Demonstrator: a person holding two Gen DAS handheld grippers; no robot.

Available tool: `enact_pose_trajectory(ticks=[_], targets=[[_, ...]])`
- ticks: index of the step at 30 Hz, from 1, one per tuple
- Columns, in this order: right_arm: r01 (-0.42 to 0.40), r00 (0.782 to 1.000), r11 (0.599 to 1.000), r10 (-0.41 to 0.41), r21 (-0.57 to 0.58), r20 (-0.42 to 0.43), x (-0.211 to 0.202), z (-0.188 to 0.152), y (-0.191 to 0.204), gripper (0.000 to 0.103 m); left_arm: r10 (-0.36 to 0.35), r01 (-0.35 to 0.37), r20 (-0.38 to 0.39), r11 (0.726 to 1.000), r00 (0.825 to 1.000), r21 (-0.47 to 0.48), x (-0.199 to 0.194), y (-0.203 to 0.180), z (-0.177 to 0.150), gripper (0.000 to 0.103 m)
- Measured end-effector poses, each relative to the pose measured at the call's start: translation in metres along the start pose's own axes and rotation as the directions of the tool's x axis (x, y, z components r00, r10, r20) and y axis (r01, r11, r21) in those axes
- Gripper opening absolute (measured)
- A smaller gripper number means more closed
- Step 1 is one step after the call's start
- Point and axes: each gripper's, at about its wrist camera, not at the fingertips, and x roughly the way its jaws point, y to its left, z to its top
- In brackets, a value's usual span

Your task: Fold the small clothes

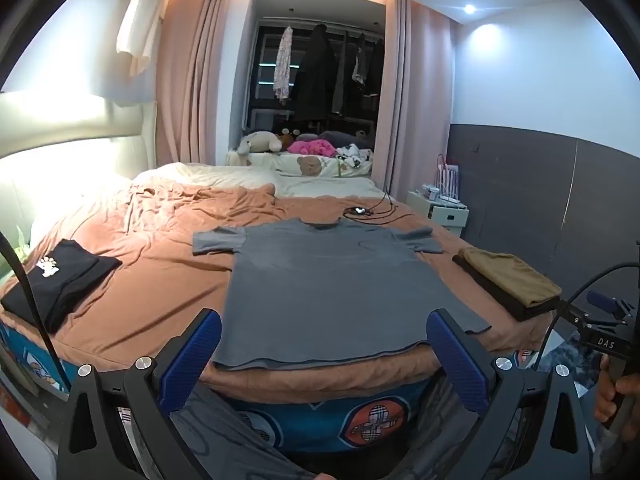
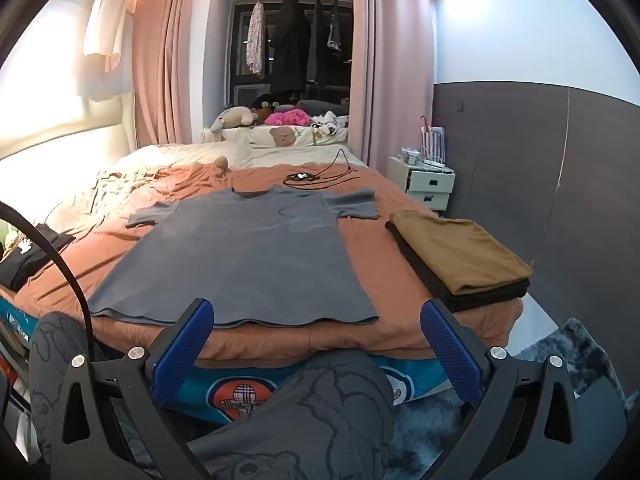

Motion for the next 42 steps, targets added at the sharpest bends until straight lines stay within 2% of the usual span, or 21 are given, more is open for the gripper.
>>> enact_pose_trajectory(ticks=[10, 14, 42], targets=[[0.029, 1.0, 1.0, -0.029, 0.009, -0.003, 0.005, -0.003, 0.005, 0.103, -0.032, 0.032, 0.001, 0.999, 0.999, -0.009, -0.003, -0.014, -0.003, 0.103], [0.041, 0.999, 0.999, -0.041, 0.028, 0.0, 0.0, -0.002, 0.0, 0.103, -0.059, 0.059, -0.009, 0.998, 0.998, -0.012, 0.0, -0.007, -0.007, 0.103], [0.053, 0.999, 0.998, -0.053, 0.036, -0.007, -0.005, -0.007, 0.001, 0.103, -0.087, 0.087, -0.026, 0.996, 0.996, 0.014, -0.004, -0.015, -0.012, 0.103]])
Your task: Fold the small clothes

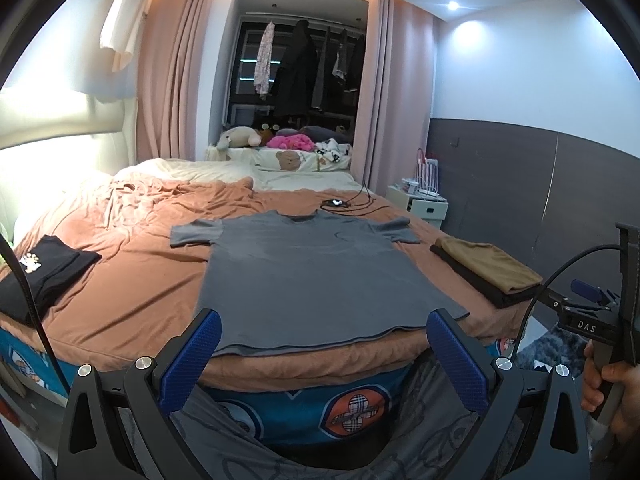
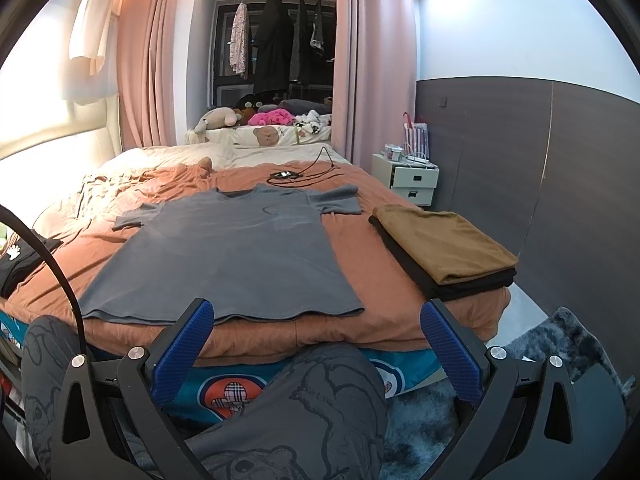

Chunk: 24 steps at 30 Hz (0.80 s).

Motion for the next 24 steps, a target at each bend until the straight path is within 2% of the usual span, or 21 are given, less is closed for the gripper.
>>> enact_pose_trajectory(ticks=[24], targets=[[0.001, 1.0, 1.0, -0.001, 0.01, -0.001, -0.0054, -0.0028, -0.0022, 0.103, -0.001, 0.001, 0.0, 1.0, 1.0, -0.001, -0.0003, -0.0017, -0.0019, 0.103]])
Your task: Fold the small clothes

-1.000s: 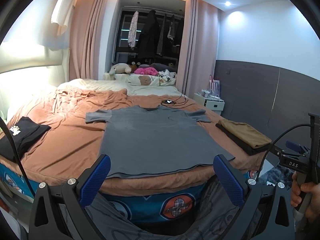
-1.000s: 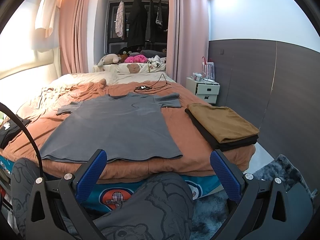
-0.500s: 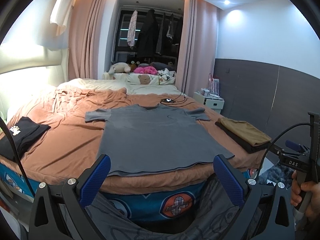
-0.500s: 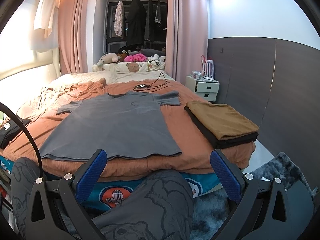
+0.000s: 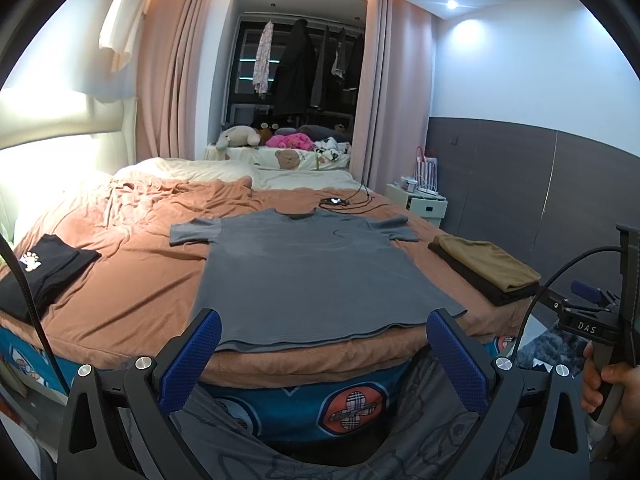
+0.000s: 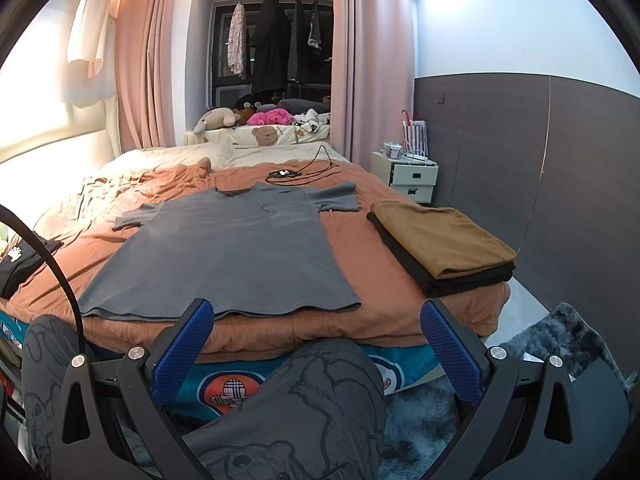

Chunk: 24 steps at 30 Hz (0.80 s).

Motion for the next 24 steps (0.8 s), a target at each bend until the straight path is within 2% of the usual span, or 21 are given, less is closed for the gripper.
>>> enact_pose_trajectory(ticks=[13, 24], targets=[[-0.017, 1.0, 1.0, 0.018, 0.007, -0.002, -0.001, -0.003, -0.004, 0.103, -0.003, 0.003, -0.015, 1.0, 1.0, 0.005, -0.001, 0.0, -0.004, 0.103], [-0.052, 0.999, 0.998, 0.052, 0.017, -0.002, 0.007, 0.007, -0.006, 0.103, 0.033, -0.033, -0.06, 0.999, 0.998, -0.002, 0.002, 0.014, -0.003, 0.103]])
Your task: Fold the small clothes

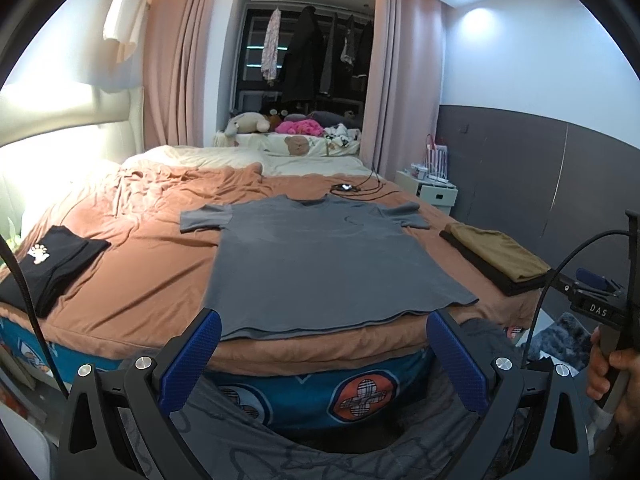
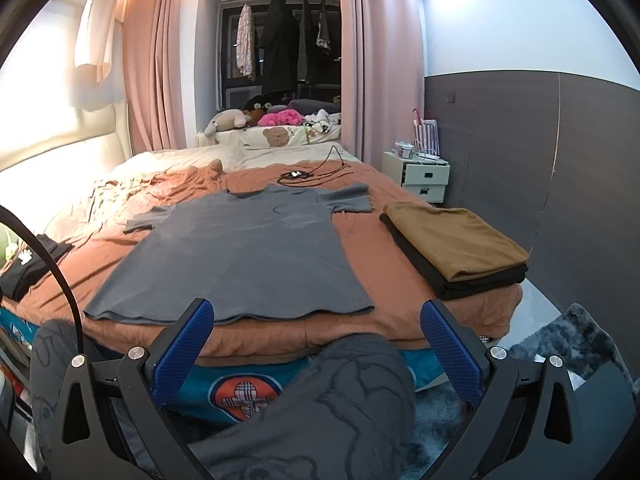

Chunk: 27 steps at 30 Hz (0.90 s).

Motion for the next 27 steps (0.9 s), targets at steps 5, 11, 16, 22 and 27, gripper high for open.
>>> enact_pose_trajectory(ticks=[5, 11, 16, 22, 27], targets=[[0.0, 0.999, 1.0, -0.001, -0.008, -0.037, 0.015, 0.005, 0.008, 0.103, 0.009, -0.009, -0.005, 1.0, 1.0, -0.014, 0.005, 0.009, 0.005, 0.103], [-0.029, 0.999, 0.999, 0.028, -0.021, -0.02, 0.019, 0.031, 0.023, 0.103, 0.022, -0.022, 0.006, 0.999, 1.0, -0.03, 0.005, 0.021, 0.013, 0.103], [-0.052, 0.999, 0.997, 0.053, -0.048, 0.009, 0.023, 0.041, 0.037, 0.103, 0.043, -0.043, 0.006, 0.999, 0.999, -0.026, 0.008, 0.034, 0.023, 0.103], [-0.084, 0.996, 0.995, 0.084, -0.051, 0.002, 0.042, 0.044, 0.04, 0.103, 0.077, -0.077, 0.003, 0.996, 0.997, -0.039, 0.02, 0.059, 0.042, 0.103], [-0.108, 0.994, 0.992, 0.107, -0.065, -0.024, 0.069, 0.055, 0.048, 0.103, 0.106, -0.107, -0.02, 0.991, 0.994, -0.075, 0.043, 0.086, 0.055, 0.103]])
